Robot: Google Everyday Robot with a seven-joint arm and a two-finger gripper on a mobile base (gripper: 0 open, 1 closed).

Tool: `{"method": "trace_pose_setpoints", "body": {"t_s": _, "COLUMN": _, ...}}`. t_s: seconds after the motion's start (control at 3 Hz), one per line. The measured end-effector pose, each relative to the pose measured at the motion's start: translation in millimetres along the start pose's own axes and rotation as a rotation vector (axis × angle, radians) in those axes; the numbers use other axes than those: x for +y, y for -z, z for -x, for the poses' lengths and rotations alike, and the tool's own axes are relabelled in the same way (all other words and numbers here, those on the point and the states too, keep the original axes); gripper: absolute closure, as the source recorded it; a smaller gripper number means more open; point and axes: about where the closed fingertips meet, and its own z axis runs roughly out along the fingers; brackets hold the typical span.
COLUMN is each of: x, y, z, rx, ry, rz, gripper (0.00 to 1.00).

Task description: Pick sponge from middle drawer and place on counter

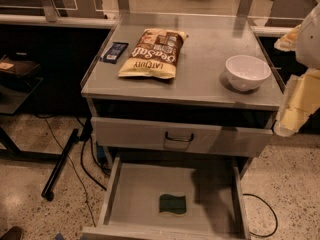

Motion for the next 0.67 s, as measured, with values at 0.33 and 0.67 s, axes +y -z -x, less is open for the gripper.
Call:
{"method": "trace_pose_setpoints", "body": {"t_s": 0.33, "x": 0.2, "y": 0.1, "z": 0.2, "rx": -0.001, "ry": 0.0, "rz": -0.001, "gripper": 0.0}}
{"method": "trace_pose_setpoints", "body": {"t_s": 0.67, "x": 20.2, "y": -23.0, "z": -3.2, "rx": -0.008, "ry": -0.019, "rz": 0.022, "gripper": 0.0}}
